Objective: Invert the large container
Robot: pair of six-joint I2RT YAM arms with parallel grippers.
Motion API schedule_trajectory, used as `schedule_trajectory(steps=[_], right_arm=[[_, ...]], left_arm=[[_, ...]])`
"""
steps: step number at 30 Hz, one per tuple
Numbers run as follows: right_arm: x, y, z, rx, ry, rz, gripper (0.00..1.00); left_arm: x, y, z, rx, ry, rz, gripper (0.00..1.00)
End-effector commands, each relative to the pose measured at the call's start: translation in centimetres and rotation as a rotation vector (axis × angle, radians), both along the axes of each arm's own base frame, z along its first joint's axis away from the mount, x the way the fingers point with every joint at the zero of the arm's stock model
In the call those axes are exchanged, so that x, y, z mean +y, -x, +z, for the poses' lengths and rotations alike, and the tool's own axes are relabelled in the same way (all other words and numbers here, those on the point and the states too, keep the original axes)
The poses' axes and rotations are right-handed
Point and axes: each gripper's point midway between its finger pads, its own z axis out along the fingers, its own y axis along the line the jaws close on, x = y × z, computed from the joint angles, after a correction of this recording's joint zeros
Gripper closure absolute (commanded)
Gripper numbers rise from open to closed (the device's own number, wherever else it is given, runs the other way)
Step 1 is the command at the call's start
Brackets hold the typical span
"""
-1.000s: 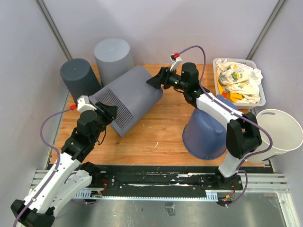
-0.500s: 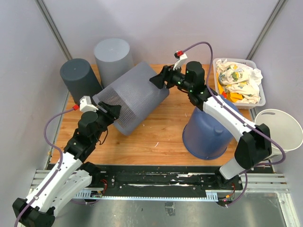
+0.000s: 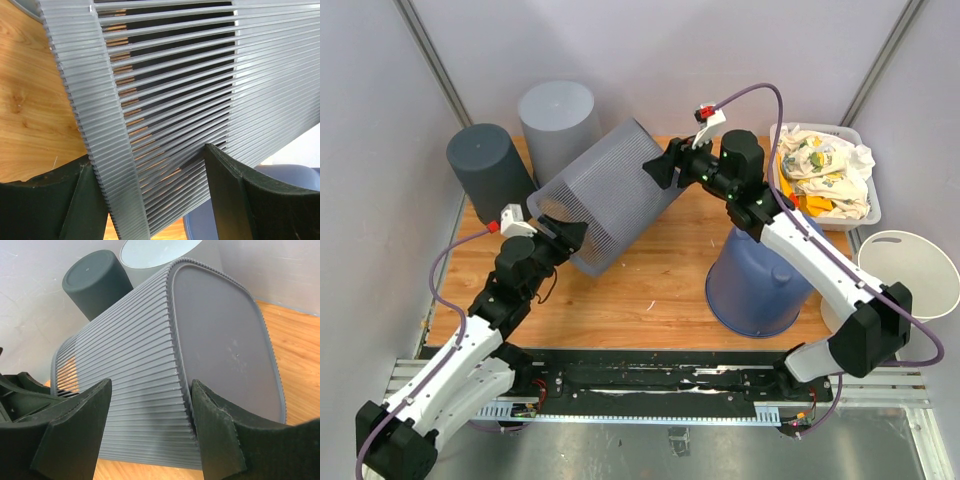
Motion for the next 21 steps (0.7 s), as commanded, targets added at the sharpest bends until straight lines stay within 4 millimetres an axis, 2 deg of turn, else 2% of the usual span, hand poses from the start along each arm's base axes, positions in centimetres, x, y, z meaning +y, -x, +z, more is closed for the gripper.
schedule_trajectory(steps=[1, 8, 21], right_arm=[[4.6, 7.8, 4.7, -0.053, -0.080, 0.294, 0.36], [5.1, 8.1, 4.6, -0.056, -0.068, 0.300, 0.36], [6.9, 8.2, 3.3, -0.037, -0.040, 0.328, 0.36]], left_arm=[[-2.3, 0.1, -1.5, 0.009, -0.027, -0.119, 0.29], [-2.6, 0.1, -2.5, 0.014, -0.021, -0.133, 0.23], [-2.9, 0.4, -3.7, 0.022, 0.008, -0.147, 0.22]])
